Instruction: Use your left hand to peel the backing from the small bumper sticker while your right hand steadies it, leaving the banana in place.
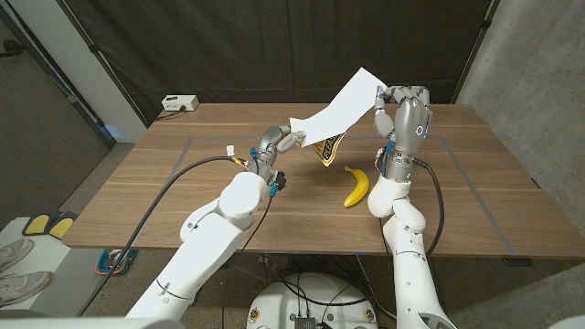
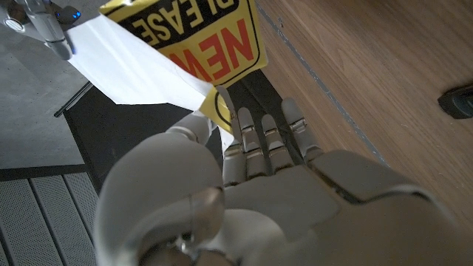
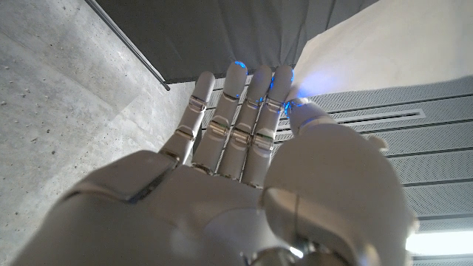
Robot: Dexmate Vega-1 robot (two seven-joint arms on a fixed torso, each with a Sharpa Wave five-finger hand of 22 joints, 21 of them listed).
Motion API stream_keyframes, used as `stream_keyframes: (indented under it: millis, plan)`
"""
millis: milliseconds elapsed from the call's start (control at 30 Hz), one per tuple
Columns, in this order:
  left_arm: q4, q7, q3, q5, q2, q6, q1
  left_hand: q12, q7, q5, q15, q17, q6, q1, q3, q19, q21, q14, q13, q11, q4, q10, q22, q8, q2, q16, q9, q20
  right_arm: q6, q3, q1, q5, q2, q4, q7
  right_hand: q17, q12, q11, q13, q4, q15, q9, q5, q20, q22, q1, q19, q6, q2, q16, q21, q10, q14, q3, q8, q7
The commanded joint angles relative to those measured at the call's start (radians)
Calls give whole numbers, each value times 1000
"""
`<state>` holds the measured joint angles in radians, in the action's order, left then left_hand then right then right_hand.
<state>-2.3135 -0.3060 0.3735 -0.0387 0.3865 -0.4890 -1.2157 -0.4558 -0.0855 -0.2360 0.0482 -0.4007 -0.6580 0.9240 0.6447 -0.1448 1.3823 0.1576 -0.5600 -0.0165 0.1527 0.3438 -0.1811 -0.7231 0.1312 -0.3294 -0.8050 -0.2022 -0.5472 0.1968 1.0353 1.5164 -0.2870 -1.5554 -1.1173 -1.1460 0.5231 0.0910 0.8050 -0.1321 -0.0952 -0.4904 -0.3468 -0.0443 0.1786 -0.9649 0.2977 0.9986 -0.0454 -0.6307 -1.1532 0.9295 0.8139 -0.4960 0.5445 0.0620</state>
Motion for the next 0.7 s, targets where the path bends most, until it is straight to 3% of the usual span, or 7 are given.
stream_keyframes:
  millis: [33, 167, 233, 267, 367, 467, 700]
  plan:
    - [48, 50, -23, -56, 59, 144, -4, 32, 1, 19, 24, 10, 108, -52, -63, -40, -18, -14, 19, 12, -5, -54, -3, 141, -42, 4, 106, -7, 86, -63, 36, -17, 25, -41, 0, 146, -78, -9, -77, 20, -104, 42, 73, 2, 0, 102, -17, -141, 29, 166, 13, -113, -35, -12, -69, 9]
    - [82, 98, -23, -86, 103, 225, 13, 111, 18, 43, 75, 40, 328, -181, -167, -146, -88, -93, 75, 73, -31, -157, -2, 369, -86, 28, 267, -10, 199, -139, 49, -65, 86, -60, 0, 302, -220, -35, -172, 30, -40, 113, 162, -13, -2, 232, -65, -504, 69, 360, 60, -370, -190, -22, -287, 17]
    - [96, 123, -18, -97, 128, 261, 27, 143, 23, 51, 92, 58, 408, -229, -201, -184, -120, -121, 99, 92, -40, -203, -1, 439, -102, 44, 315, -10, 284, -200, 68, -120, 133, -92, 38, 346, -292, -54, -211, 36, -7, 146, 169, -20, -4, 302, -92, -650, 109, 413, 91, -476, -277, 7, -360, 11]
    - [102, 131, -14, -97, 140, 275, 36, 166, 23, 55, 98, 76, 457, -266, -227, -207, -148, -141, 121, 100, -46, -226, 0, 489, -112, 58, 357, -9, 319, -226, 76, -150, 157, -106, 59, 368, -322, -57, -232, 38, -7, 163, 165, -34, -4, 329, -105, -714, 123, 430, 107, -516, -317, 18, -370, -9]
    - [113, 144, 2, -93, 170, 304, 62, 197, 36, 64, 107, 100, 513, -324, -267, -226, -183, -167, 148, 107, -57, -269, 2, 533, -140, 77, 405, -10, 412, -299, 86, -224, 220, -133, 88, 418, -352, -66, -271, 39, 14, 196, 156, -46, -6, 375, -138, -795, 155, 452, 147, -601, -413, 43, -369, -32]
    - [115, 146, 14, -89, 194, 321, 81, 210, 41, 63, 112, 108, 539, -343, -280, -232, -196, -182, 158, 112, -61, -287, 3, 543, -150, 87, 422, -10, 483, -364, 78, -279, 273, -136, 67, 447, -354, -75, -293, 34, 35, 214, 152, -63, -7, 385, -157, -824, 162, 456, 171, -643, -461, 49, -366, -32]
    - [117, 137, 6, -109, 243, 381, 86, 212, 38, 61, 110, 113, 532, -351, -284, -236, -205, -179, 165, 113, -63, -286, 3, 539, -149, 87, 433, -10, 579, -480, 65, -334, 353, -141, 0, 466, -340, -73, -308, 34, 36, 225, 149, -65, -7, 390, -156, -796, 156, 447, 182, -622, -462, 48, -351, -33]
